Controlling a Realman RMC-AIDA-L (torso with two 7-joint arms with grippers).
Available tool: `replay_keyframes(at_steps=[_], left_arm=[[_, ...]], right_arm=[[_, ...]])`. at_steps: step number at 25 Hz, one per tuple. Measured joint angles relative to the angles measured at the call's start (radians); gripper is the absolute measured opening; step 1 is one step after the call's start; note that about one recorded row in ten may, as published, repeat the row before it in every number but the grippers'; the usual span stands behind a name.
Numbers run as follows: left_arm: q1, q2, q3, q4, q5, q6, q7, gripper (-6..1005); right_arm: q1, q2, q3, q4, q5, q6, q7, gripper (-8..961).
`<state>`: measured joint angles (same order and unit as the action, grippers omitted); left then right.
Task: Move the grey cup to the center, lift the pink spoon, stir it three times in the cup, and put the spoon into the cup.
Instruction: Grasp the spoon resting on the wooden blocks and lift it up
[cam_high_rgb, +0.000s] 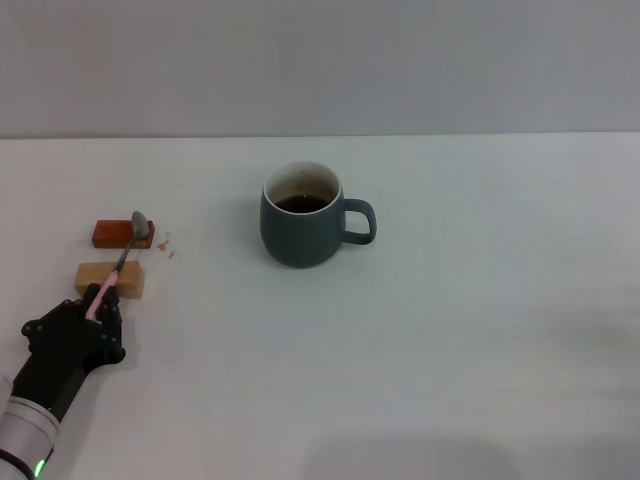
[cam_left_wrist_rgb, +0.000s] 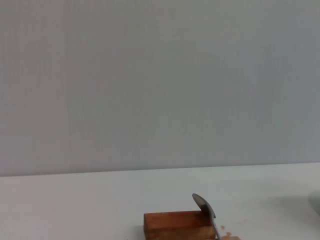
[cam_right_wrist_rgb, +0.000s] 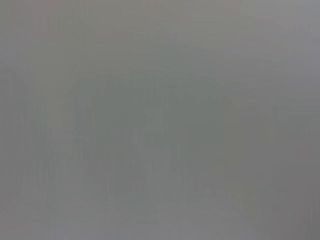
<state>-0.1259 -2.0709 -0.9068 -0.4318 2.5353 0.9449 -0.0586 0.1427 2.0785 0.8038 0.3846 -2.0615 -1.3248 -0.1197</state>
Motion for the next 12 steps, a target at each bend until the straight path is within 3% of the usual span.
replay_keyframes(at_steps=[12], left_arm=[[0.017,0.010,0.003,-0.065,0.008,0.056,0.047,150]], right_arm=[[-0.003,0.001,0.000,-0.003,0.001,0.002,0.000,-2]])
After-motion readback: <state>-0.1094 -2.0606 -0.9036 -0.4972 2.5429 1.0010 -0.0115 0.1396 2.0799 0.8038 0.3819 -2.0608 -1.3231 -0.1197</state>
